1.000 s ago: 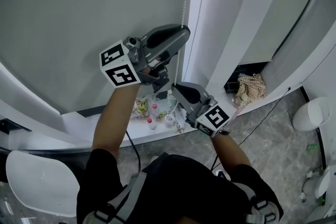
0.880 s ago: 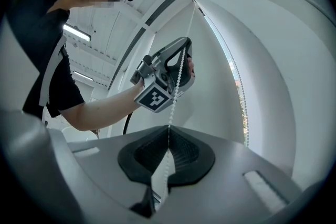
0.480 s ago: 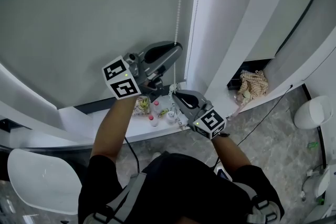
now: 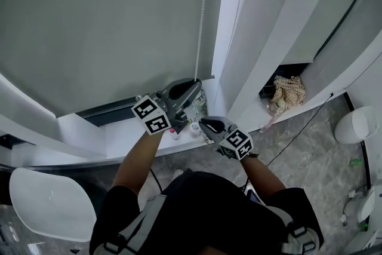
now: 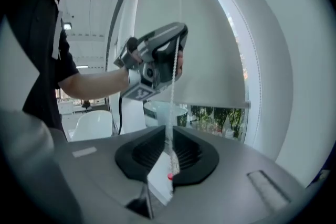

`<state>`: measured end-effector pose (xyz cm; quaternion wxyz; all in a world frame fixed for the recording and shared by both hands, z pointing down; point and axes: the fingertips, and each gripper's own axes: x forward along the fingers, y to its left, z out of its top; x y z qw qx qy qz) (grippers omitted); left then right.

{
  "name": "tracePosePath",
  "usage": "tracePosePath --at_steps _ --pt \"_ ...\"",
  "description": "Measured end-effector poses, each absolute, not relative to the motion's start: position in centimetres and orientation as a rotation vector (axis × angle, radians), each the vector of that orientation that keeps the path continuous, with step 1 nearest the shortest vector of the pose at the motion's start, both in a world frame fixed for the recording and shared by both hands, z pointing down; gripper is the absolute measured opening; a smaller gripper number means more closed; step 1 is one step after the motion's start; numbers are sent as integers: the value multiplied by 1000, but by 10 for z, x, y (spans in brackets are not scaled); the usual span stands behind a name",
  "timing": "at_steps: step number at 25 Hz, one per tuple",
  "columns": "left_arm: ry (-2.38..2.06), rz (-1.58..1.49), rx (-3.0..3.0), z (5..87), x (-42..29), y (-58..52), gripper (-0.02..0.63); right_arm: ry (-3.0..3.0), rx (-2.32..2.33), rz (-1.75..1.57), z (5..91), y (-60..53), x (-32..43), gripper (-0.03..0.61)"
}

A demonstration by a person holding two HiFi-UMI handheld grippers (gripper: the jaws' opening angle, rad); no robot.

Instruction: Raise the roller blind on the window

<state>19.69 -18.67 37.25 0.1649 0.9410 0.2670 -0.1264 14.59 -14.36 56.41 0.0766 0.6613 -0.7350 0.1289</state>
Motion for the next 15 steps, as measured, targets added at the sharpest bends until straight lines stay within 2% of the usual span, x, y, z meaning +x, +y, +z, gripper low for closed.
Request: tracePosePath --at_steps 2,9,15 --pt "755 -354 2695 371 193 -190 14 -2255 2049 318 532 -141 152 121" --pt "725 -379 2661 365 186 -203 15 -2402 2282 -243 343 -148 178 127" --pt "724 -381 2680 365 178 -200 14 -2441 2287 -455 251 -179 184 127"
